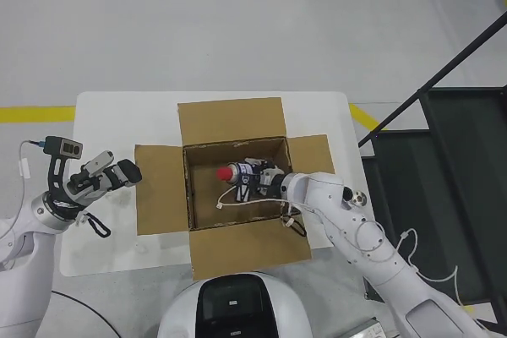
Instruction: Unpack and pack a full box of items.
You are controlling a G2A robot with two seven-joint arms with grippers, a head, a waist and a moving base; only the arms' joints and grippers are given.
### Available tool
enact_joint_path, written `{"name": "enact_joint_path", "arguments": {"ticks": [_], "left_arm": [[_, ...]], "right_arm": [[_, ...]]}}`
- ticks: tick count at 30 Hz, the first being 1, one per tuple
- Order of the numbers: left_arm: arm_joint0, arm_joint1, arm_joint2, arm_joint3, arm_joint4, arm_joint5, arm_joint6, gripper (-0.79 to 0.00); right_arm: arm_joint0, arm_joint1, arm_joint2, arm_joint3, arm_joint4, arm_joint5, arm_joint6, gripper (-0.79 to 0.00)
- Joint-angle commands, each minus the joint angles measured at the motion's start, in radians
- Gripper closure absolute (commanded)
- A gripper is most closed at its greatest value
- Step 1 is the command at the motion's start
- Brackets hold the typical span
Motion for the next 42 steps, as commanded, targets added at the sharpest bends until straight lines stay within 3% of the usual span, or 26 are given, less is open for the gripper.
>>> {"name": "enact_joint_path", "arguments": {"ticks": [1, 7, 11, 17, 24, 32, 42], "left_arm": [[0.000, 0.000, 0.000, 0.000, 0.000, 0.000, 0.000, -0.785], [0.000, 0.000, 0.000, 0.000, 0.000, 0.000, 0.000, -0.785], [0.000, 0.000, 0.000, 0.000, 0.000, 0.000, 0.000, -0.785], [0.000, 0.000, 0.000, 0.000, 0.000, 0.000, 0.000, -0.785], [0.000, 0.000, 0.000, 0.000, 0.000, 0.000, 0.000, -0.785], [0.000, 0.000, 0.000, 0.000, 0.000, 0.000, 0.000, -0.785], [0.000, 0.000, 0.000, 0.000, 0.000, 0.000, 0.000, -0.785]], "right_arm": [[0.012, -0.003, -0.008, 0.011, 0.008, 0.004, 0.002, -0.785], [0.011, -0.003, 0.009, -0.002, 0.044, 0.015, -0.027, -0.785], [-0.046, 0.010, 0.070, -0.077, 0.095, 0.018, -0.124, -0.785], [-0.223, 0.040, 0.218, -0.237, 0.170, 0.041, -0.275, -0.785], [-0.483, 0.060, 0.370, -0.379, 0.233, 0.167, -0.419, -0.785], [-0.651, 0.063, 0.502, -0.333, 0.391, 0.268, -0.584, -0.785], [-0.674, 0.062, 0.522, -0.304, 0.440, 0.281, -0.622, -0.785]]}}
